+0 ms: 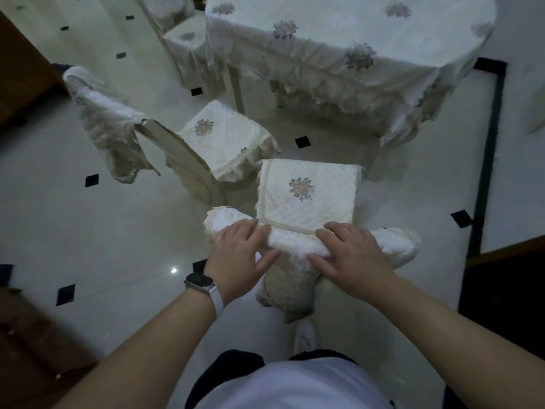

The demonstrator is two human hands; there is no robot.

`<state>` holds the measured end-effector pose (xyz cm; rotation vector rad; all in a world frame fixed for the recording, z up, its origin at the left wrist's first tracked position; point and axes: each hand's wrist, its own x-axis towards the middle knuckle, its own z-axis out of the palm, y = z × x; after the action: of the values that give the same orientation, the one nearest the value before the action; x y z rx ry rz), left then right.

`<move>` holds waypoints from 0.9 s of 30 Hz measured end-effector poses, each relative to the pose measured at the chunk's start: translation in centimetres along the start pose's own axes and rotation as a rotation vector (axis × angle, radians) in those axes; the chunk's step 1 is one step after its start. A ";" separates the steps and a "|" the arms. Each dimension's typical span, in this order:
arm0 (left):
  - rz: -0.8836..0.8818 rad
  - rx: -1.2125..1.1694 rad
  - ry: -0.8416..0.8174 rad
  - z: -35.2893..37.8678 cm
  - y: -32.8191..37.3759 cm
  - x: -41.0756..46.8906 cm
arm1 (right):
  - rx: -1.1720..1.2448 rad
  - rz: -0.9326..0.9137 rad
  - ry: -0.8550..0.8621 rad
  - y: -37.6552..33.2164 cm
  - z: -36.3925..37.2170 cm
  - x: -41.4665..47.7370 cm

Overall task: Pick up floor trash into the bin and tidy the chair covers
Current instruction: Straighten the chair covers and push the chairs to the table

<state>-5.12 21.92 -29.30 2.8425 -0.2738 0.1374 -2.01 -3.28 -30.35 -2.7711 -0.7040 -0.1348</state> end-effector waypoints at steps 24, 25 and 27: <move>0.405 0.009 0.030 0.9 -8.0 6.0 | -0.247 0.120 0.180 -3.2 1.3 2.4; 0.413 0.009 0.039 0.8 -8.6 6.4 | -0.252 0.127 0.193 -3.4 1.5 3.0; 0.415 0.006 0.057 0.5 -9.6 7.6 | -0.268 0.128 0.243 -3.7 1.4 4.2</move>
<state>4.21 29.50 -31.40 2.7414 -0.8480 0.3016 -0.04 2.14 -30.11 -2.9687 -0.4746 -0.5662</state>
